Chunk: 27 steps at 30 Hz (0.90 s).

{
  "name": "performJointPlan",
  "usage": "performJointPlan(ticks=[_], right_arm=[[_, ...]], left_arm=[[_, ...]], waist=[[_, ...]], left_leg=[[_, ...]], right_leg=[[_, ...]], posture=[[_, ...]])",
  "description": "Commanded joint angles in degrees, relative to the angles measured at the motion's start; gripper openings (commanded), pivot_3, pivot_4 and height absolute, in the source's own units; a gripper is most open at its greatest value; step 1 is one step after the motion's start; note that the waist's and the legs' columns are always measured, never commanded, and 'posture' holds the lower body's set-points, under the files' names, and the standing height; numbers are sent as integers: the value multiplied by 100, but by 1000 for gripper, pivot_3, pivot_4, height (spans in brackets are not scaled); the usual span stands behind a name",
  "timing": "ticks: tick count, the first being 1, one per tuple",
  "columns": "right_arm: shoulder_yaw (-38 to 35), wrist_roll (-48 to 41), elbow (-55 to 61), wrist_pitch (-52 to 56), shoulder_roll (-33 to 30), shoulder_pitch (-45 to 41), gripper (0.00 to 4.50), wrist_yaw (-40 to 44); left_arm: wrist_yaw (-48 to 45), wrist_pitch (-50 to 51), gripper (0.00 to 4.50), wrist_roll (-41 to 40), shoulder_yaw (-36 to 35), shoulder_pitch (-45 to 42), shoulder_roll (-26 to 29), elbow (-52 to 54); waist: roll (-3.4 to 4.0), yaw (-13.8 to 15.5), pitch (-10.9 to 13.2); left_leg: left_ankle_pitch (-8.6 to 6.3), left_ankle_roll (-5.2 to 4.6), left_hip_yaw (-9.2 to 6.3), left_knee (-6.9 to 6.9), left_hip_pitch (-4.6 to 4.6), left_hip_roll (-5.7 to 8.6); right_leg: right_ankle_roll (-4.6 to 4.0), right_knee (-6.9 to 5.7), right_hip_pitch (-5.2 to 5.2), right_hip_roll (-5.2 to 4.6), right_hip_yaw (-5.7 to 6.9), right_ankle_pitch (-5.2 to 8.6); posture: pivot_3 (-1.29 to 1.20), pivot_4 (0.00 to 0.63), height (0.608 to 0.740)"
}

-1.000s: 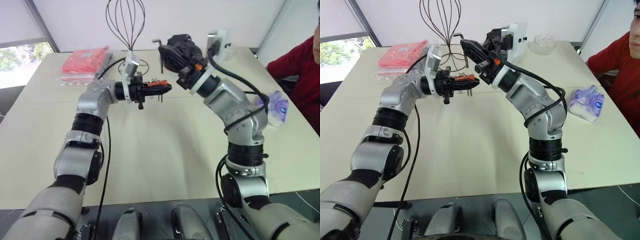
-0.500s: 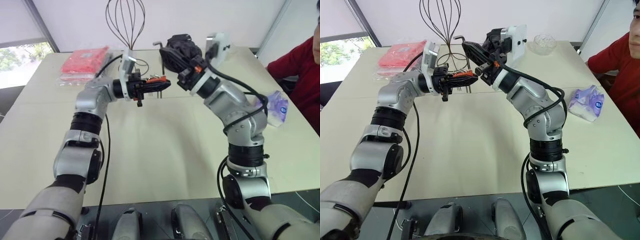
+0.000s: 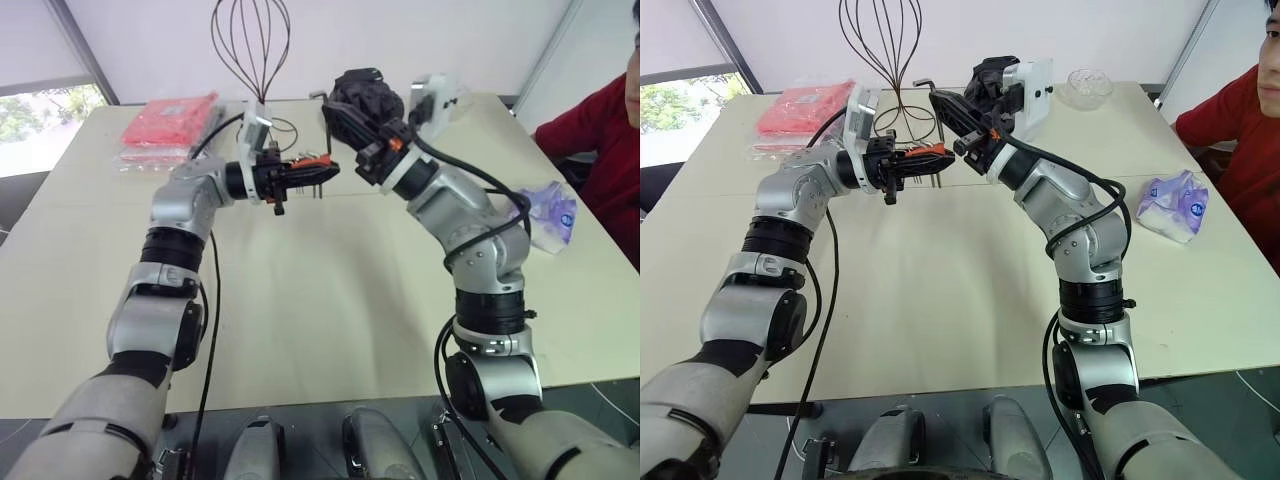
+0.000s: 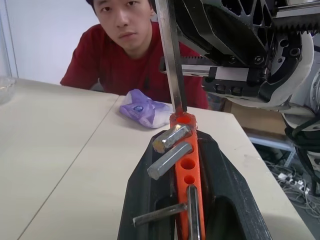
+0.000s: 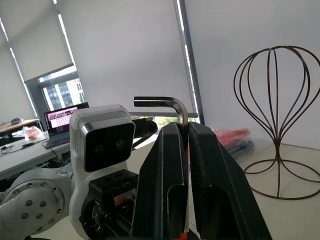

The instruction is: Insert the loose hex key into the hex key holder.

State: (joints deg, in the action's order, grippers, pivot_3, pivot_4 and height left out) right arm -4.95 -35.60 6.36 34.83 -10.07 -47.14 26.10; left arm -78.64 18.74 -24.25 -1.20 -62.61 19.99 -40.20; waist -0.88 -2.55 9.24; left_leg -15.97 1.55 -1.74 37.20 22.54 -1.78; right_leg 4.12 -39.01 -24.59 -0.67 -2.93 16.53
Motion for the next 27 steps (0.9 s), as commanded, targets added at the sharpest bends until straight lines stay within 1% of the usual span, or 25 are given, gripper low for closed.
performJointPlan(ticks=[1, 13, 27], right_arm=[[27, -33, 116, -62, 54, 22, 40, 10], [112, -28, 202, -53, 157, 153, 40, -9], [96, 408, -449, -629, -48, 218, 40, 166]], left_arm=[[10, -78, 0, -70, -128, -48, 11, 245], [69, -96, 0, -89, -179, -118, -30, 186], [41, 214, 0, -244, -250, -18, 6, 494]], waist=[[0, 0, 0], [0, 0, 0], [1, -5, 1]], left_leg=[[0, 0, 0, 0, 0, 0], [0, 0, 0, 0, 0, 0], [0, 0, 0, 0, 0, 0]], right_leg=[[0, 0, 0, 0, 0, 0], [0, 0, 0, 0, 0, 0], [0, 1, 0, 1, -1, 0]], posture=[[0, 150, 740], [0, 150, 740], [0, 150, 740]])
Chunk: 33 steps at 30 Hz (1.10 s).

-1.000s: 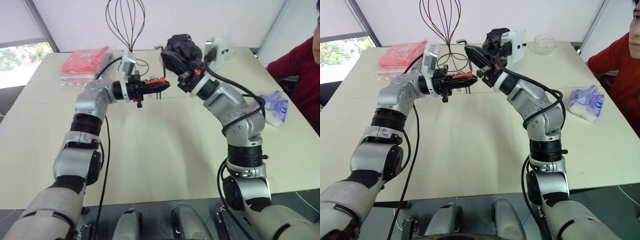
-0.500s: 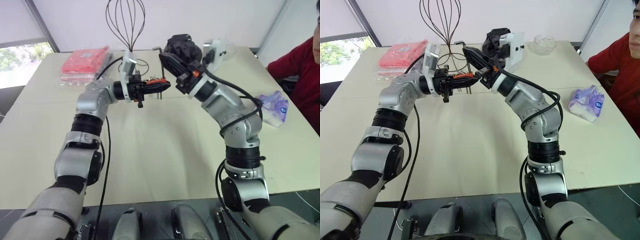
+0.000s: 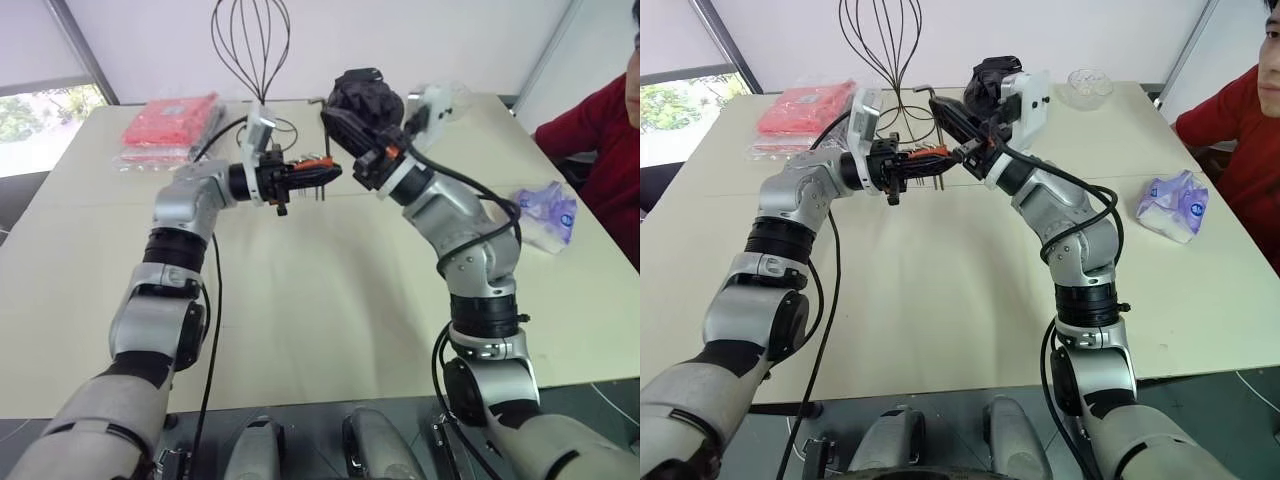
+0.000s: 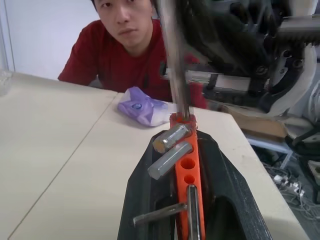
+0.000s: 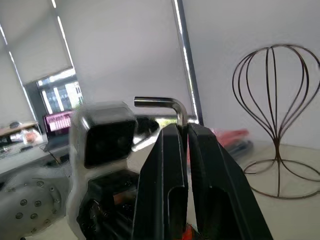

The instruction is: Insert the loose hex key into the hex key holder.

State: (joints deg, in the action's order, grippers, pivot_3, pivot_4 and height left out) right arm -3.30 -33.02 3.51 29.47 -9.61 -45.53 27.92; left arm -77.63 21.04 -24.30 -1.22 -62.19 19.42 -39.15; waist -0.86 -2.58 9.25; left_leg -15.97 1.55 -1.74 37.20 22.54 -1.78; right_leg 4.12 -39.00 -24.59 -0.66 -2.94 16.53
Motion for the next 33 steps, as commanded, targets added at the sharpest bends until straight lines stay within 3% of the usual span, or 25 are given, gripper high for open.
performJointPlan(ticks=[1, 23, 26, 32, 33], right_arm=[[-72, 160, -194, -115, -102, 51, 40, -7], [-85, 51, 385, 142, -206, 327, 40, -240], [-69, 76, 331, 154, -229, 336, 987, -213], [-118, 119, 223, 130, -257, 275, 4134, -247], [-140, 136, 194, 121, -259, 250, 4489, -265]], left_arm=[[-53, -7, 0, -240, -245, -48, 66, 408], [186, -154, 0, -252, -388, -147, -11, 187], [174, -139, 0, -257, -385, -131, -12, 234], [141, -148, 0, -218, -353, -27, 18, 299], [139, -159, 0, -197, -339, -7, 25, 301]], waist=[[0, -1, 0], [0, 6, 0], [0, 8, 0], [0, 6, 0], [0, 5, 0]], left_leg=[[0, 0, 0, 0, -1, 0], [0, 0, 0, 0, 0, 0], [0, 0, -1, 0, 0, 0], [0, 0, 0, 0, 0, 1], [0, 0, 0, 0, 0, 0]], right_leg=[[0, 0, 0, 0, 0, 0], [0, 0, 0, -1, 0, 0], [0, 0, 0, -1, 0, 0], [0, 0, 0, 0, 0, 0], [0, 0, 0, -1, 0, 0]], posture=[[0, 150, 740], [0, 150, 740], [0, 150, 740], [0, 150, 740], [0, 150, 740]])
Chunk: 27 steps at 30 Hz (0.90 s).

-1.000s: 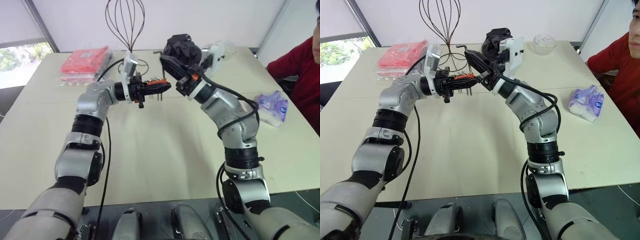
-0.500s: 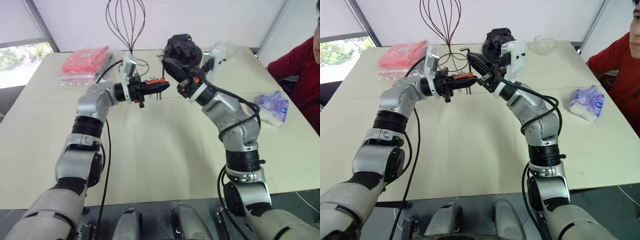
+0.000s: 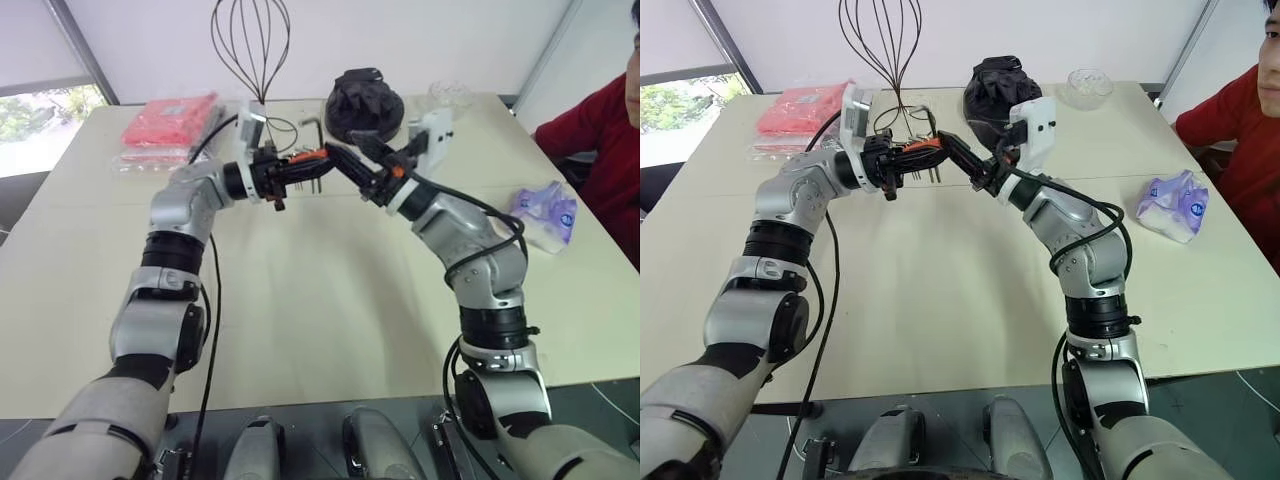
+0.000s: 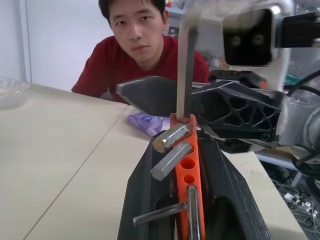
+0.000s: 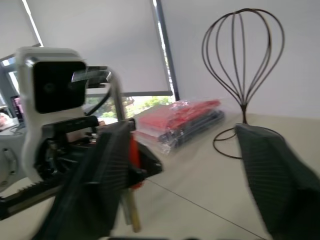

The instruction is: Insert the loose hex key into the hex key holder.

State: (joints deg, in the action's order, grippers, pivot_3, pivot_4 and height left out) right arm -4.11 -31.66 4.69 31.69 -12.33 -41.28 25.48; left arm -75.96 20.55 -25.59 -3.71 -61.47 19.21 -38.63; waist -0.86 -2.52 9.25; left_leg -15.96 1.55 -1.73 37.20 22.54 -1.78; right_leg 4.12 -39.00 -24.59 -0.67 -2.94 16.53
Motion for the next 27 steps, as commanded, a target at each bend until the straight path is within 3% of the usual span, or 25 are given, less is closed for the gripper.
performJointPlan(ticks=[1, 6, 9, 14, 21, 27], right_arm=[[-81, 11, 58, -106, 12, -195, 4489, -41], [-288, -291, 272, 161, -162, -88, 4489, 64], [-44, -344, 738, 479, -697, 272, 4489, 580], [169, 7, 1196, 427, -1357, 910, 4489, 802], [326, 228, 1191, 240, -1188, 1048, 4489, 690], [358, 299, 1116, 130, -1037, 1004, 4500, 644]], left_arm=[[-28, -115, 0, -55, -80, -58, 49, 254], [-17, -46, 0, 6, -20, 146, 132, 368], [87, 137, 0, 83, 21, 442, 311, 481], [634, 1348, 0, 209, 296, 1907, 754, 1409], [1755, 3239, 0, -293, 0, 2825, 652, 2269], [2418, 3784, 2878, -250, -125, 2872, 775, 2164]], waist=[[0, -2, 0], [0, 0, 0], [0, 4, 0], [2, -50, -1], [-7, 39, 5], [-5, 39, 4]], left_leg=[[0, 0, 0, 0, 0, 0], [0, 0, 0, 0, 0, 0], [0, 0, 0, -2, 0, 0], [-7, -11, -4, -7, -11, -3], [-6, -10, -11, 10, -2, -3], [-5, -9, -10, 10, -6, -3]], right_leg=[[0, 0, 0, 0, 0, 0], [0, 0, 0, 0, 0, 0], [0, 0, 0, -1, 0, 0], [0, 2, 2, 3, -12, 1], [0, -2, 5, -1, -5, 1], [1, -1, 8, -3, -5, 1]], posture=[[0, 150, 740], [0, 150, 740], [0, 150, 740], [0, 150, 740], [0, 150, 740], [0, 150, 740]])
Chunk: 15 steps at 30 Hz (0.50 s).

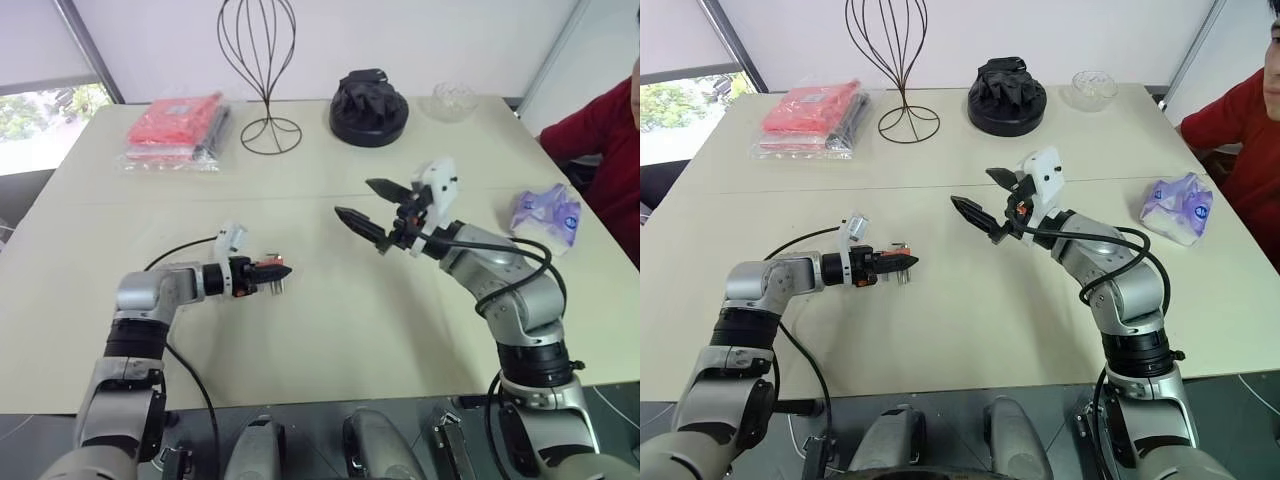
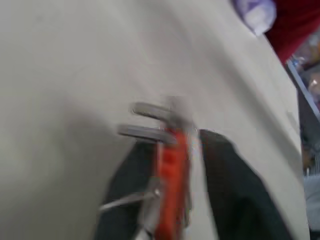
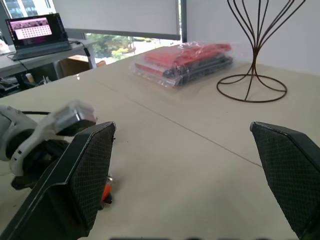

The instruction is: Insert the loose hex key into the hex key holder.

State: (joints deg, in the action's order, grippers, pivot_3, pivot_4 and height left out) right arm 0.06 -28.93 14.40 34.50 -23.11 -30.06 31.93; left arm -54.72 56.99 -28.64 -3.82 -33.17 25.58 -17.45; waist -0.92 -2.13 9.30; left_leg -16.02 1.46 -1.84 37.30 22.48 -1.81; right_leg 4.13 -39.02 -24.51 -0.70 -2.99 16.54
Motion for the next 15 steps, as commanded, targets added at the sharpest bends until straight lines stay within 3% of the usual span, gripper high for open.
performJointPlan(ticks=[1, 3, 4, 9, 15], right_arm=[[-61, 37, 126, -165, 45, -125, 4500, 4], [-65, 61, 100, -183, 43, -135, 4500, 17], [-66, 70, 94, -187, 43, -137, 4500, 24], [-75, 85, 129, -169, -13, -79, 4500, 67], [-117, 56, 103, -134, -5, -6, 4500, 62]], left_arm=[[337, 159, 3251, 53, -115, 48, 174, 60], [442, -5, 4253, 267, 35, 116, 359, 75], [457, -91, 4455, 369, 129, 153, 443, 92], [634, -1496, 4455, 1444, 880, 668, 1310, 512], [962, -2438, 4455, 1730, 488, 1236, 1851, 1274]], waist=[[2, -1, -1], [4, -17, -3], [4, -36, -3], [16, -122, -10], [16, -195, -10]], left_leg=[[0, 0, 0, -1, -6, 0], [1, 1, 0, -1, -10, 1], [1, 1, 0, -1, -13, 1], [1, 2, 2, -20, -38, -5], [0, 0, 3, -28, -45, -13]], right_leg=[[0, 0, 4, 0, -1, 0], [0, 0, 8, 1, -1, 0], [0, 0, 9, 1, -2, 0], [-2, -3, 12, 5, -19, 0], [-16, -6, 12, 7, -24, 8]], posture=[[0, 150, 740], [0, 150, 740], [0, 150, 740], [0, 150, 740], [0, 150, 740]])
